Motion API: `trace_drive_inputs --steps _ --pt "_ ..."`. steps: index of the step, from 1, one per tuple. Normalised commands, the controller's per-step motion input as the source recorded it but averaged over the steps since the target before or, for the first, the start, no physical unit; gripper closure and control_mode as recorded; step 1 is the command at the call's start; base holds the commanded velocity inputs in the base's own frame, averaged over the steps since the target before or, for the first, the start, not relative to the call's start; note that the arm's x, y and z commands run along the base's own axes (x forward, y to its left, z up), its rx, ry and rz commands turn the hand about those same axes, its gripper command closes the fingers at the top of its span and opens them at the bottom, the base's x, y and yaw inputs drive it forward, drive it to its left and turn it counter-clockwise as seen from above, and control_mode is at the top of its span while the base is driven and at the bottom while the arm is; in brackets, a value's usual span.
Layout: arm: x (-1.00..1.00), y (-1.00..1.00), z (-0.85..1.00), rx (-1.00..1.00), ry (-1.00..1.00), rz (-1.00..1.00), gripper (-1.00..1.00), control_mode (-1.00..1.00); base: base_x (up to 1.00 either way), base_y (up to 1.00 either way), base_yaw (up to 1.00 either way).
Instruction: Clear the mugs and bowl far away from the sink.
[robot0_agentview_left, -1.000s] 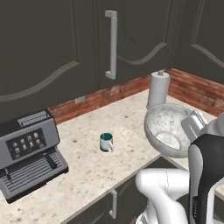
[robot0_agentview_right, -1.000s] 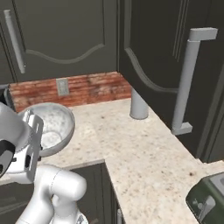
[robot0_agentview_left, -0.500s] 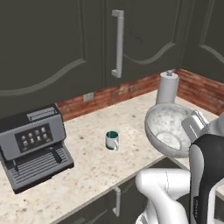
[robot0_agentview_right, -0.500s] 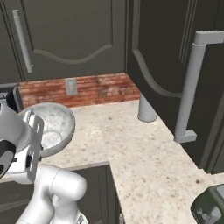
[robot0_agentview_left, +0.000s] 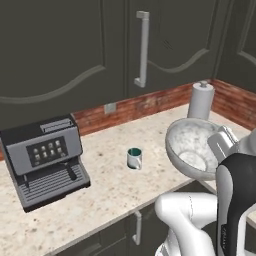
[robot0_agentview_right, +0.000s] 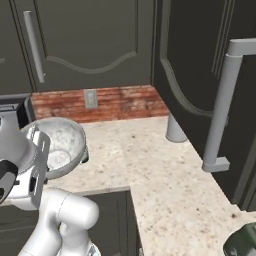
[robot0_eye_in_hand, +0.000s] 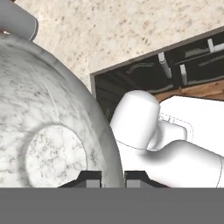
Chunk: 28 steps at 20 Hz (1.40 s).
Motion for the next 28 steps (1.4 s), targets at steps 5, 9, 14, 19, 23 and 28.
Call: trace_drive_inputs --steps 5,9,14,19,23,28 --pt "0.0 0.0 0.0 0.0 0.0 0.0 1.0 1.0 0.0 0.14 0.24" --pt "0.0 0.0 0.0 0.0 0.0 0.0 1.0 1.0 0.0 0.06 0.27" --pt "0.0 0.0 0.0 0.0 0.0 0.0 1.0 1.0 0.01 0.11 0.24" --pt "0.06 0.24 -0.29 0.0 0.04 0.15 1.0 -1.0 0.01 0.05 0.04" --pt "0.19 0.25 -0.18 -0.02 0.07 0.07 1.0 -1.0 0.0 0.0 0.0" --pt "0.22 0.28 -0.24 -0.01 0.07 0.01 1.0 -1.0 0.0 0.0 0.0"
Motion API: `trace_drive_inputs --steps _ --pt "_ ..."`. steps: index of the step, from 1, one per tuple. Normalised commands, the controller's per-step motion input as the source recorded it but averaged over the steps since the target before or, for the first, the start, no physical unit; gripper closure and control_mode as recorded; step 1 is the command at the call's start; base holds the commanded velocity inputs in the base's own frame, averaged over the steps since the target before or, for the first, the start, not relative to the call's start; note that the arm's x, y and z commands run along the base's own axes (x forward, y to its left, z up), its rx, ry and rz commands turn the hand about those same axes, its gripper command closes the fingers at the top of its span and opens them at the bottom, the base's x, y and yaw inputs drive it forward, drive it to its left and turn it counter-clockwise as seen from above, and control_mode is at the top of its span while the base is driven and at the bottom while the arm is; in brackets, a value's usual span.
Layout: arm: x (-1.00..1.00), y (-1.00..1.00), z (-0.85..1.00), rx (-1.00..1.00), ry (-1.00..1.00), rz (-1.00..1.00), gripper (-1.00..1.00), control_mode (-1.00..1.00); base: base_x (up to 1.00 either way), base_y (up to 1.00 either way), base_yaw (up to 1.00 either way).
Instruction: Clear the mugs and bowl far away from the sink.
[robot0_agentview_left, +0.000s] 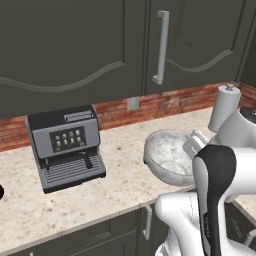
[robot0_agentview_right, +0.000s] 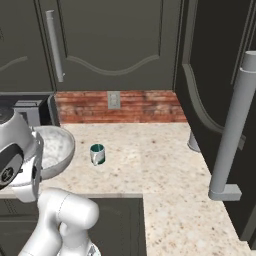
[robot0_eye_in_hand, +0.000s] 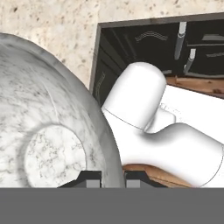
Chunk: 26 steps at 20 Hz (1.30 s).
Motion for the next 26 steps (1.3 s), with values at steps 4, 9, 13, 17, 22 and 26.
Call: trace_drive_inputs --steps 4,9,13,17,22,26 --pt "0.23 0.28 -0.24 -0.01 0.01 0.0 1.0 -1.0 0.0 0.0 0.0" --pt "0.27 0.23 -0.33 0.0 0.0 0.0 1.0 -1.0 0.0 0.0 0.0" --pt "0.35 0.17 -0.45 0.0 0.03 0.0 1.0 -1.0 0.0 0.0 0.0" --pt "0.24 0.06 -0.46 0.0 0.02 0.0 1.0 -1.0 0.0 0.0 0.0" --pt "0.16 0.02 -0.45 0.0 0.0 0.0 1.0 -1.0 0.0 0.0 0.0" --pt "0.22 0.03 -0.46 0.0 0.0 0.0 1.0 -1.0 0.0 0.0 0.0"
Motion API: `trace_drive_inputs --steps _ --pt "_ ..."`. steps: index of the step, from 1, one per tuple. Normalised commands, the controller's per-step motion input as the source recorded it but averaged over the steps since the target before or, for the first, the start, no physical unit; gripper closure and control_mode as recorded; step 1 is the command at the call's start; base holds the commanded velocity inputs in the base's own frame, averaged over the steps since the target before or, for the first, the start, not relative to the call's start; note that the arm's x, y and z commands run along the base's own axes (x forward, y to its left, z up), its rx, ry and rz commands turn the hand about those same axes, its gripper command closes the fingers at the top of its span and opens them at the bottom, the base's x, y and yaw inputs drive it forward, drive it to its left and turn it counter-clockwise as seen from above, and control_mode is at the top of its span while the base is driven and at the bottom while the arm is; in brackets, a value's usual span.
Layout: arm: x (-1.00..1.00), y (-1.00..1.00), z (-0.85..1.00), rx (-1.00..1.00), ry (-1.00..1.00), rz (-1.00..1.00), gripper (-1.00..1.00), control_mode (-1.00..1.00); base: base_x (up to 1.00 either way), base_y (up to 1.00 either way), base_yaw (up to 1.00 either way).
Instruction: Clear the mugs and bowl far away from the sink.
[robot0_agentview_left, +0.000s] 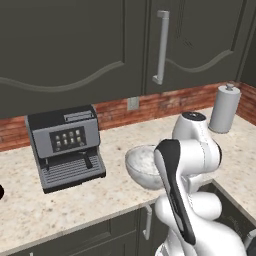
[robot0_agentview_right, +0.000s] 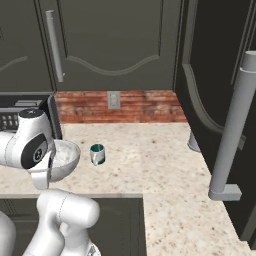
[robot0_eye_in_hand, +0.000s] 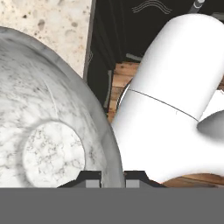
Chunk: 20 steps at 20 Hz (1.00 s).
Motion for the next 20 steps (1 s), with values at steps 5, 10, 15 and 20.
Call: trace_drive_inputs --steps 5,10,15,20 --pt "0.19 0.09 -0.5 0.0 0.0 0.0 1.0 -1.0 0.0 0.0 0.0" --pt "0.02 0.03 -0.38 0.0 -0.01 0.0 1.0 -1.0 0.0 0.0 0.0" --pt "0.03 0.09 -0.38 0.0 -0.03 0.0 1.0 -1.0 0.0 0.0 0.0" --pt "0.19 0.05 -0.4 0.0 -0.03 0.0 1.0 -1.0 0.0 0.0 0.0"
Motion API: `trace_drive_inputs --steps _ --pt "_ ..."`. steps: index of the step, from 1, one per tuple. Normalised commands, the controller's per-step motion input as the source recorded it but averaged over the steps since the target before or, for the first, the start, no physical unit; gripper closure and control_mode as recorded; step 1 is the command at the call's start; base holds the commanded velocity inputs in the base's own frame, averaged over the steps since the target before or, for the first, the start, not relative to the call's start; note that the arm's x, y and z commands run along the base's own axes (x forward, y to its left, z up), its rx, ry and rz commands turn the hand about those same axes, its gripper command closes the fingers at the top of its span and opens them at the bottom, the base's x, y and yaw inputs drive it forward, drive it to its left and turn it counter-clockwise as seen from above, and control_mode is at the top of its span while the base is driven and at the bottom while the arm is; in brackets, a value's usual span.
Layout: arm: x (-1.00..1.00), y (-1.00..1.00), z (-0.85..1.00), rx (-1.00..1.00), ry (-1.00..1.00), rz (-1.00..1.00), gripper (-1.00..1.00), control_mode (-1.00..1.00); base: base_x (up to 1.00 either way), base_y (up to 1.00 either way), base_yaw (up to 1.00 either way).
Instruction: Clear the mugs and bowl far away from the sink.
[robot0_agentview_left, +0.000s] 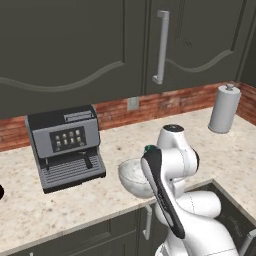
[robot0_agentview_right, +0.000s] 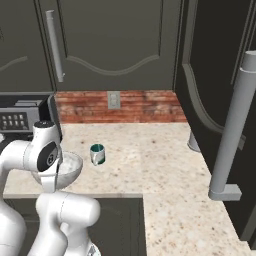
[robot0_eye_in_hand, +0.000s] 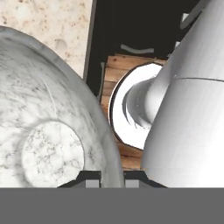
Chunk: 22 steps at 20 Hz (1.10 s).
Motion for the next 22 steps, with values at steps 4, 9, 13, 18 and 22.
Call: trace_drive_inputs --steps 4,9,13,18,22 --pt "0.25 0.04 -0.45 0.0 -0.09 0.01 1.0 -1.0 0.0 0.0 0.0" --pt "0.22 0.01 -0.44 0.0 -0.1 0.02 1.0 -1.0 0.0 0.0 0.0" --pt "0.25 0.0 -0.46 0.0 -0.06 0.02 1.0 -1.0 0.0 0.0 0.0" --pt "0.31 0.0 -0.5 0.0 -0.02 0.02 1.0 -1.0 0.0 0.0 0.0" --pt "0.34 0.06 -0.73 0.0 -0.06 0.03 1.0 -1.0 0.0 0.0 0.0"
